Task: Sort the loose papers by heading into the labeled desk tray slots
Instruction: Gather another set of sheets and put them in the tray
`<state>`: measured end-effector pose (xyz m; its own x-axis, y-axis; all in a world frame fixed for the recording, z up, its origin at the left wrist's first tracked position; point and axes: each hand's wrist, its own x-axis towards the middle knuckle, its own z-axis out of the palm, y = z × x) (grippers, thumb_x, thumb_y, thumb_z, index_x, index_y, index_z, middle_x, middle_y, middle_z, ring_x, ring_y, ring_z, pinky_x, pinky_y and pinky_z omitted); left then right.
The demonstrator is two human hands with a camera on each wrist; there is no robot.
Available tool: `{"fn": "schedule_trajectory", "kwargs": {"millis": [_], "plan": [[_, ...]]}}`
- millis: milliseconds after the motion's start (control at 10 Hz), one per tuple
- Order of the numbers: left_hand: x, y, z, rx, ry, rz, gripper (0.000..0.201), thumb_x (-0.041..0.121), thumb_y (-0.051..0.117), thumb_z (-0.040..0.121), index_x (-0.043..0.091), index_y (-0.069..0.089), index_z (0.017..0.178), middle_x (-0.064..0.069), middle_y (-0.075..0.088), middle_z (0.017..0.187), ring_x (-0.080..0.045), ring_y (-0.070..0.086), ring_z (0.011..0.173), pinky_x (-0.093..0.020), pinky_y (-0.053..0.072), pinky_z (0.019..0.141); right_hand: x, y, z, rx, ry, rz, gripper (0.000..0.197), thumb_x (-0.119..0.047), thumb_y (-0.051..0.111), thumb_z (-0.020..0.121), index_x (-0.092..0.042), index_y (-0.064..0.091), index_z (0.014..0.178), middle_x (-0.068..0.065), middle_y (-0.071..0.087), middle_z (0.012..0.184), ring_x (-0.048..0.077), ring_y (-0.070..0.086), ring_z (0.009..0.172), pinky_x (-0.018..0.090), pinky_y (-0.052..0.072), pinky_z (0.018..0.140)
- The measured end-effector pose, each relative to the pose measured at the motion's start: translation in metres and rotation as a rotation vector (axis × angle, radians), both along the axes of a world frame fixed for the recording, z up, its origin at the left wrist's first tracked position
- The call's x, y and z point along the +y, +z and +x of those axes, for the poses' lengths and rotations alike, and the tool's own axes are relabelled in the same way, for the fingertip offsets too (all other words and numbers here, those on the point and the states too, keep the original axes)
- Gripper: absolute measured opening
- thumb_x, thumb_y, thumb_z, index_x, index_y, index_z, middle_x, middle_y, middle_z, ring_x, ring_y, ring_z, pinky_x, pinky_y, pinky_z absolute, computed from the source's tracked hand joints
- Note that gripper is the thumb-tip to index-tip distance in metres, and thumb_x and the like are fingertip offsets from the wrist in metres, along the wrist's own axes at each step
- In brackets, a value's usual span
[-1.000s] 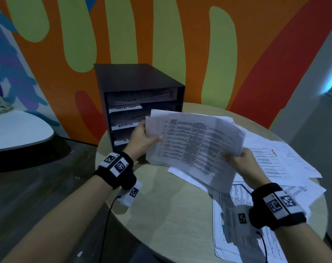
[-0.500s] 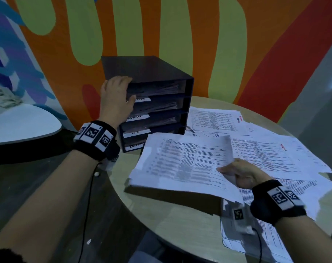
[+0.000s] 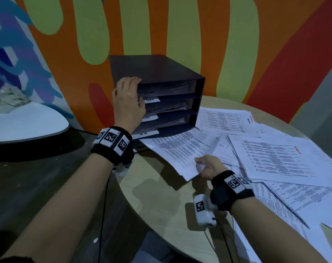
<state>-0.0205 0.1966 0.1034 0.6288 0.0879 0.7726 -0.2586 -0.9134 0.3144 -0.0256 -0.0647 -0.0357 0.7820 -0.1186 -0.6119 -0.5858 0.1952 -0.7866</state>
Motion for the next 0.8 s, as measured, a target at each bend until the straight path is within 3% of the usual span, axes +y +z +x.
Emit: {"fn": "schedule_trajectory", "kwargs": {"millis": [100,200,300,400,500,600,700,800], "plan": [[-0.001,-0.003,0.002,-0.031,0.013,0.001,0.048,0.009,0.055,0.083,0.012,0.052,0.131,-0.005,0.052,0.133,-0.024,0.038,0.131,-0.041,0.035,0.104,0.034,0.012,0.002,0.012,-0.034,-0.05,0.037,0.007,0.054,0.092,0.001,0.047,0.128,0.017,0.056,0.107,0.033,0.058,0.099,0.04,0.055,0.084],[0.0,-0.005,0.005,-0.063,0.014,0.008,0.049,0.008,0.054,0.081,0.012,0.053,0.13,-0.005,0.053,0.132,-0.023,0.039,0.129,-0.04,0.035,0.103,0.064,0.02,0.009,0.068,0.104,-0.108,0.026,0.003,0.039,0.099,0.005,0.046,0.124,0.017,0.055,0.097,0.031,0.056,0.091,0.041,0.047,0.097],[0.001,-0.007,0.007,-0.093,0.008,0.009,0.05,0.007,0.054,0.079,0.011,0.053,0.129,-0.005,0.054,0.131,-0.023,0.039,0.128,-0.04,0.036,0.101,0.084,0.032,0.018,0.1,0.251,-0.147,0.02,0.004,0.032,0.1,-0.003,0.041,0.083,0.013,0.045,0.072,0.024,0.045,0.057,0.029,0.048,0.051],[0.0,-0.01,0.009,-0.115,0.014,0.012,0.05,0.007,0.055,0.079,0.011,0.053,0.129,-0.005,0.054,0.131,-0.021,0.037,0.128,-0.04,0.036,0.101,0.095,0.039,0.034,0.058,0.212,-0.065,0.027,0.001,0.029,0.101,-0.009,0.037,0.078,0.008,0.039,0.063,0.016,0.037,0.04,0.013,0.024,0.029],[0.0,-0.012,0.01,-0.137,0.014,0.024,0.051,0.007,0.055,0.078,0.011,0.054,0.128,-0.005,0.054,0.13,-0.021,0.036,0.128,-0.04,0.036,0.101,0.105,0.034,0.048,0.085,0.124,0.127,0.028,-0.004,0.03,0.103,-0.009,0.039,0.077,0.004,0.04,0.048,0.011,0.032,0.025,0.014,0.017,0.027],[0.002,-0.013,0.011,-0.143,0.012,0.035,0.053,0.007,0.055,0.076,0.01,0.054,0.129,-0.006,0.055,0.131,-0.022,0.036,0.129,-0.041,0.036,0.103,0.116,0.028,0.06,0.137,0.111,0.21,0.016,-0.003,0.036,0.103,-0.002,0.05,0.094,0.012,0.053,0.062,0.018,0.049,0.03,0.016,0.031,0.026],[0.004,-0.013,0.012,-0.15,0.008,0.048,0.054,0.008,0.056,0.075,0.01,0.054,0.129,-0.006,0.055,0.131,-0.023,0.037,0.128,-0.043,0.037,0.103,0.122,0.023,0.068,0.036,0.022,0.262,0.032,0.004,0.039,0.099,0.003,0.04,0.132,0.02,0.055,0.117,0.029,0.061,0.071,0.026,0.05,0.038],[0.005,-0.015,0.013,-0.162,0.006,0.057,0.054,0.007,0.056,0.075,0.01,0.054,0.128,-0.006,0.055,0.13,-0.024,0.037,0.128,-0.044,0.037,0.103,0.129,0.021,0.07,-0.05,-0.077,0.408,0.043,0.003,0.039,0.099,0.003,0.034,0.141,0.019,0.046,0.139,0.022,0.06,0.083,0.026,0.057,0.056]]}}
